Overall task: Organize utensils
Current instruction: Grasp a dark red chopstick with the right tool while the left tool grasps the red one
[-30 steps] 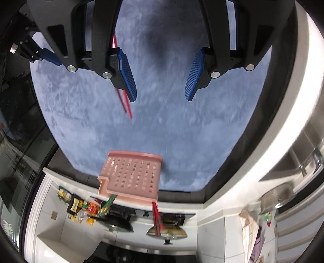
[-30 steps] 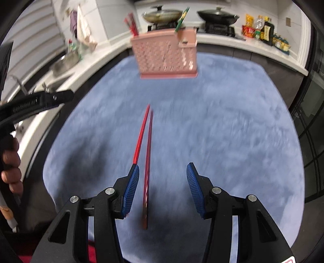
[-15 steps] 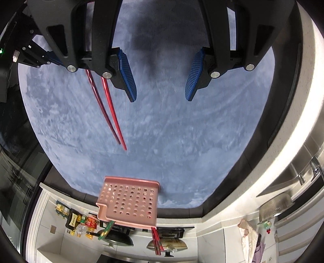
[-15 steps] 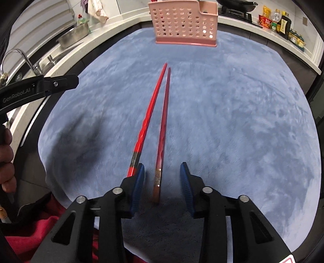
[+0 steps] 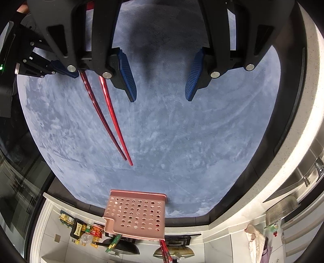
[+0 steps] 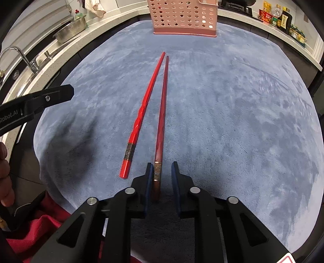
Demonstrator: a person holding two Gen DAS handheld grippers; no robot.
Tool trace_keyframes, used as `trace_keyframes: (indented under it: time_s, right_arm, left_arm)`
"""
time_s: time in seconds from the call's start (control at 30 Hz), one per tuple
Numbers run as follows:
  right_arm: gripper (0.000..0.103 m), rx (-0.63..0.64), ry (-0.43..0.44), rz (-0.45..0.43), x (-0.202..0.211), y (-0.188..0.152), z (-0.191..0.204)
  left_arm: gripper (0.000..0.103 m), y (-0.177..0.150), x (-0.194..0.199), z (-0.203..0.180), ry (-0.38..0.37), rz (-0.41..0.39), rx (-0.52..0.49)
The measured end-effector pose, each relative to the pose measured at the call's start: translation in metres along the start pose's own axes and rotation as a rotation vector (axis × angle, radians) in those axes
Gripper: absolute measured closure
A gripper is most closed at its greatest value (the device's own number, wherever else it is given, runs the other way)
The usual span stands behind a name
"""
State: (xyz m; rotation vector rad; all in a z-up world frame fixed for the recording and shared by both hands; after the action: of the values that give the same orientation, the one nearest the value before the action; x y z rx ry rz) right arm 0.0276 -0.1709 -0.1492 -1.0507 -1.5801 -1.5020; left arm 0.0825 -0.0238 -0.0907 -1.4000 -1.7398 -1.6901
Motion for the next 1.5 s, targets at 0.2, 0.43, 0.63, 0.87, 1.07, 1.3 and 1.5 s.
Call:
trace_keyframes:
  time_s: [0.2, 0.43, 0.63, 0.87, 1.07, 1.3, 1.5]
  right_arm:
    - [0.096, -0.023, -0.008, -0.001, 0.000, -0.001, -0.005]
    - [0.096, -0.052, -0.034, -0.029, 0.010, 0.000, -0.014]
    - [0.096, -0.083, -0.036, -0.046, 0.020, 0.005, -0.023]
    - [0.096, -0.129, -0.038, -0.066, 0.029, 0.012, -0.036]
    - [0.096, -0.156, -0.043, -0.065, 0.028, 0.011, -0.045]
    - [0.096, -0.161, -0.039, -0.058, 0.026, 0.009, -0.045]
    - [0.096, -0.160, -0.037, -0.054, 0.025, 0.008, -0.045]
  left_arm:
    - [0.055, -0.004, -0.003, -0.001, -0.002, 0.016, -0.005]
    - [0.051, -0.008, -0.009, -0.009, -0.022, 0.037, -0.023]
    - [0.045, -0.014, -0.024, -0.026, -0.073, 0.095, -0.064]
    - [0.042, -0.021, -0.039, -0.046, -0.156, 0.151, -0.092]
    - [0.042, -0.028, -0.053, -0.057, -0.197, 0.194, -0.105]
    - [0.053, -0.034, -0.065, -0.062, -0.201, 0.236, -0.123]
    - [0.064, -0.036, -0.070, -0.060, -0.193, 0.248, -0.114]
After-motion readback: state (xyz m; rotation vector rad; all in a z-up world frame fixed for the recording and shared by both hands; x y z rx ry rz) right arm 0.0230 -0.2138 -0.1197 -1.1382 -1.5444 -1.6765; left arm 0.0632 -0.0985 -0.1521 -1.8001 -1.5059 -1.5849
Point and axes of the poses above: each gripper's, at about its wrist camera, not at the fingertips, and x roughly against the way its jaws point, z to its left, y to its top, the point moved 4 cm from there along -x, roughly the way its jaws point, and after that the axes turned 13 degrees about -y, right-handed, at the moved point
